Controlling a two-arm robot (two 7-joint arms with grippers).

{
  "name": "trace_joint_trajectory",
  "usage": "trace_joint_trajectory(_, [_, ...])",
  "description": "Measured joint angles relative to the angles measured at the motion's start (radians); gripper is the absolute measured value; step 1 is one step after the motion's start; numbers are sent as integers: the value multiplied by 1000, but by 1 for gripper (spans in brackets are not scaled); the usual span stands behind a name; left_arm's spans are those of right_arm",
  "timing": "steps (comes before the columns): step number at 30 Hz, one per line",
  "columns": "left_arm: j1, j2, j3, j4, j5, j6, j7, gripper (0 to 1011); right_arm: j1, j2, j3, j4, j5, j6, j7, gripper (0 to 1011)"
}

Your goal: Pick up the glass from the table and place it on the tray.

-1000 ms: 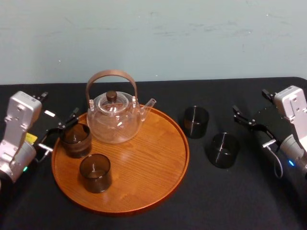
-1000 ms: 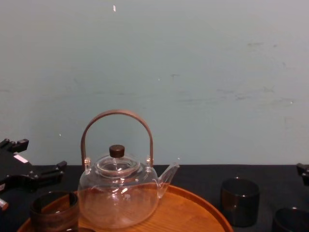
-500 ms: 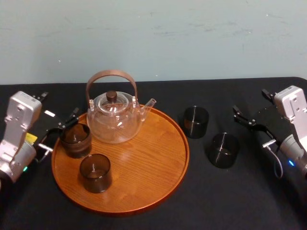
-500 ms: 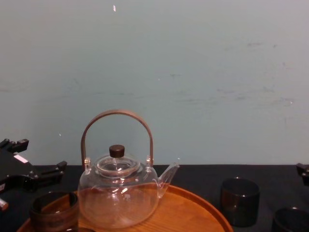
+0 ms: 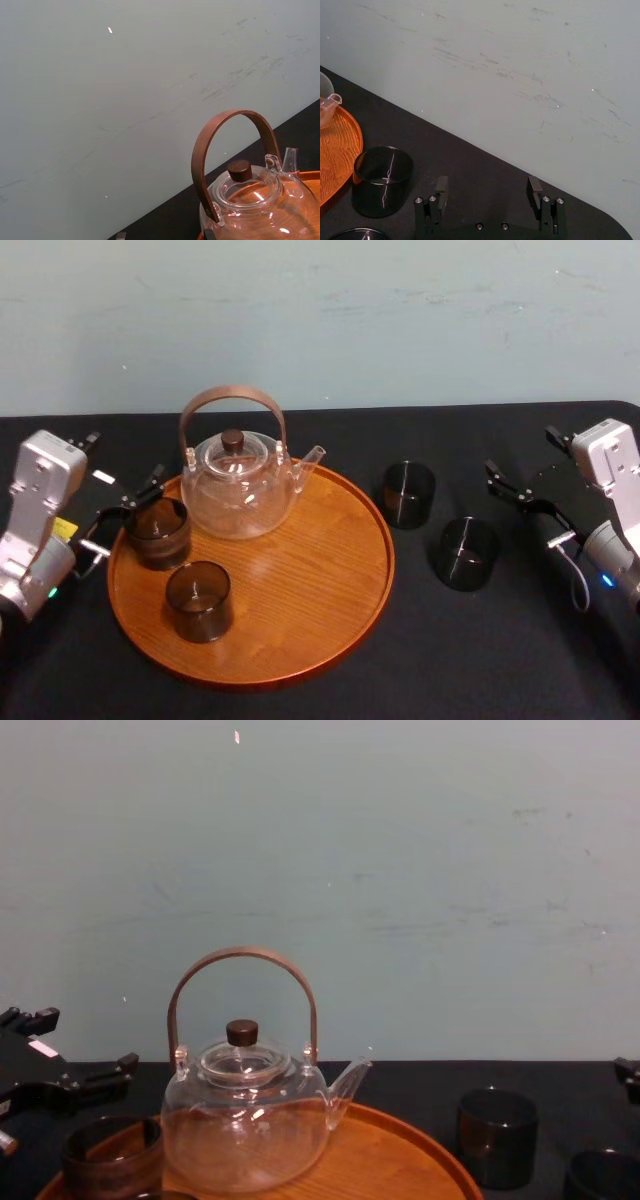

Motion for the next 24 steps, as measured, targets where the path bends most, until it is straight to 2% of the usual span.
trace_joint_trajectory(7, [0, 0, 0, 0, 0, 0, 0, 1001, -38, 11, 40, -28, 45, -1, 49, 1002])
trace_joint_trajectory(12, [0, 0, 0, 0, 0, 0, 0, 1001, -89, 34, 72, -87, 90, -3, 103, 1002])
trace_joint_trajectory(17, [0, 0, 0, 0, 0, 0, 0, 1001, -137, 42, 103, -128, 145, -6, 146, 1002])
trace_joint_trajectory(24, [0, 0, 0, 0, 0, 0, 0, 1001, -204, 53, 131, -185, 182, -5, 179, 1002])
